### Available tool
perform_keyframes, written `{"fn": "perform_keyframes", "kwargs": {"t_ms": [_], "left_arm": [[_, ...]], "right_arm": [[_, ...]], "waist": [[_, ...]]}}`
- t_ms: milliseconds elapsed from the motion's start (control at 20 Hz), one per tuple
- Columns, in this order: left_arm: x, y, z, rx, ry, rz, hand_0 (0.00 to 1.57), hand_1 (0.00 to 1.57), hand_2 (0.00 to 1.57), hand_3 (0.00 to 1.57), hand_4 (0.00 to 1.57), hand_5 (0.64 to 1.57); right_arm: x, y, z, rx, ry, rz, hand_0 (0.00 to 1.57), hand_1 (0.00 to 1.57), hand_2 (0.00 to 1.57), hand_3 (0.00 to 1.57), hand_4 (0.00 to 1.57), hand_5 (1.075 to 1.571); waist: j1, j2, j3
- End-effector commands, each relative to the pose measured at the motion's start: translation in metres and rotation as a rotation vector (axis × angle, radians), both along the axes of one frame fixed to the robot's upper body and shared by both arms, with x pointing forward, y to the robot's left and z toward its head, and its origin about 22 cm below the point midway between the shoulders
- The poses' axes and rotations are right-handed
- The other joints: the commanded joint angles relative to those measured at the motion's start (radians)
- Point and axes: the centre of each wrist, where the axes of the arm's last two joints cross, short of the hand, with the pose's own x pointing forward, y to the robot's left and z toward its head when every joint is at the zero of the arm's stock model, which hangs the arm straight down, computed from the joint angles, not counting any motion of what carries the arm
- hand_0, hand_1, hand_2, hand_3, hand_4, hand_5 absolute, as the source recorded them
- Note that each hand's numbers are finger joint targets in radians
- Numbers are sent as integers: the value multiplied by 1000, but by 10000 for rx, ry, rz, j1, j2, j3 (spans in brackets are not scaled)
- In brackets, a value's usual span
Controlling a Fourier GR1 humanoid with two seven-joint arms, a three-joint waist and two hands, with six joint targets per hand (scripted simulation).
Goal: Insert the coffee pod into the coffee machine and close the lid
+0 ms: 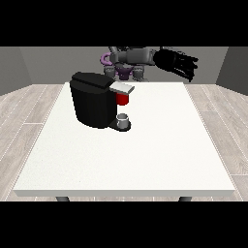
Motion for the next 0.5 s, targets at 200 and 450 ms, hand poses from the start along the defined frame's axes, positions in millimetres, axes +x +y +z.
{"fn": "perform_keyframes", "kwargs": {"t_ms": [200,450], "left_arm": [[-4,-1,-7,-410,280,382,0,0,0,0,347,1571],[-16,43,-33,-233,1198,918,0,0,0,0,258,1571]], "right_arm": [[5,39,-18,124,-420,1483,0,0,0,0,0,1571],[-3,56,-86,255,-73,2857,0,0,0,0,181,1571]], "waist": [[-645,-251,-2],[-1568,-1333,2]]}}
